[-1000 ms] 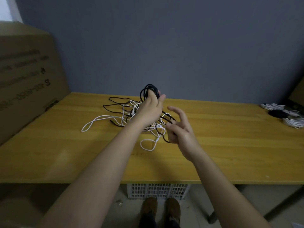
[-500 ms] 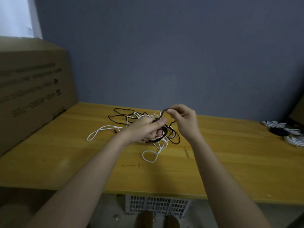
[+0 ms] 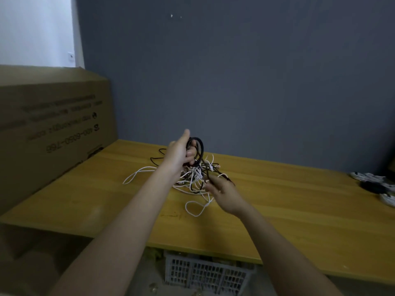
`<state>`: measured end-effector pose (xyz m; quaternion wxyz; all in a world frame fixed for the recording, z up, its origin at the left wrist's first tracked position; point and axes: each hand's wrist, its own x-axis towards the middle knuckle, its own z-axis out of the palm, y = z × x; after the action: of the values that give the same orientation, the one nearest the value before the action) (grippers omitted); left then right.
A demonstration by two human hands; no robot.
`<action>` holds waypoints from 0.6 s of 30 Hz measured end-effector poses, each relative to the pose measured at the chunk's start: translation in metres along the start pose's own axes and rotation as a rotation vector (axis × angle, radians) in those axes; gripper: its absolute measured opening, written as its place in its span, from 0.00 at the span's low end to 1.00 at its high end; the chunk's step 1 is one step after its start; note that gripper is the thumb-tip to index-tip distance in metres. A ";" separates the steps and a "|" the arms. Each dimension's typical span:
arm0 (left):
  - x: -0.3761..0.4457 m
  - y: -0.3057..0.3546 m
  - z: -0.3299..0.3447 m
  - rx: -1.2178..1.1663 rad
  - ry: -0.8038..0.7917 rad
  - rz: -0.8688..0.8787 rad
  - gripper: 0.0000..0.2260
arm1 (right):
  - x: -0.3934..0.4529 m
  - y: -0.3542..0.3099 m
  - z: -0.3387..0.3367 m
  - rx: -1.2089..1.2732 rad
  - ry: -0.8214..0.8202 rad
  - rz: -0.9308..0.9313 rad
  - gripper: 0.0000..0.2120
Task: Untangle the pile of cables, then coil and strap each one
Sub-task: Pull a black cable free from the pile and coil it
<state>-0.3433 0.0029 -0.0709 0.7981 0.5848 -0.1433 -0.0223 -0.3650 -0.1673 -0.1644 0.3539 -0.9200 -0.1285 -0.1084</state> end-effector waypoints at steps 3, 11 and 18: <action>0.002 -0.011 0.019 -0.173 0.006 0.023 0.16 | -0.009 -0.005 0.006 -0.230 -0.027 -0.087 0.10; 0.006 -0.049 0.010 1.028 -0.182 0.220 0.16 | -0.025 -0.023 -0.013 -0.153 0.131 -0.194 0.08; 0.014 -0.031 0.010 1.233 -0.356 0.203 0.23 | 0.000 -0.023 -0.030 0.378 0.229 -0.121 0.16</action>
<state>-0.3286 -0.0192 -0.0950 0.2781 0.9066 -0.3145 0.0428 -0.3754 -0.1707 -0.1282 0.5252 -0.8096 -0.1604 -0.2071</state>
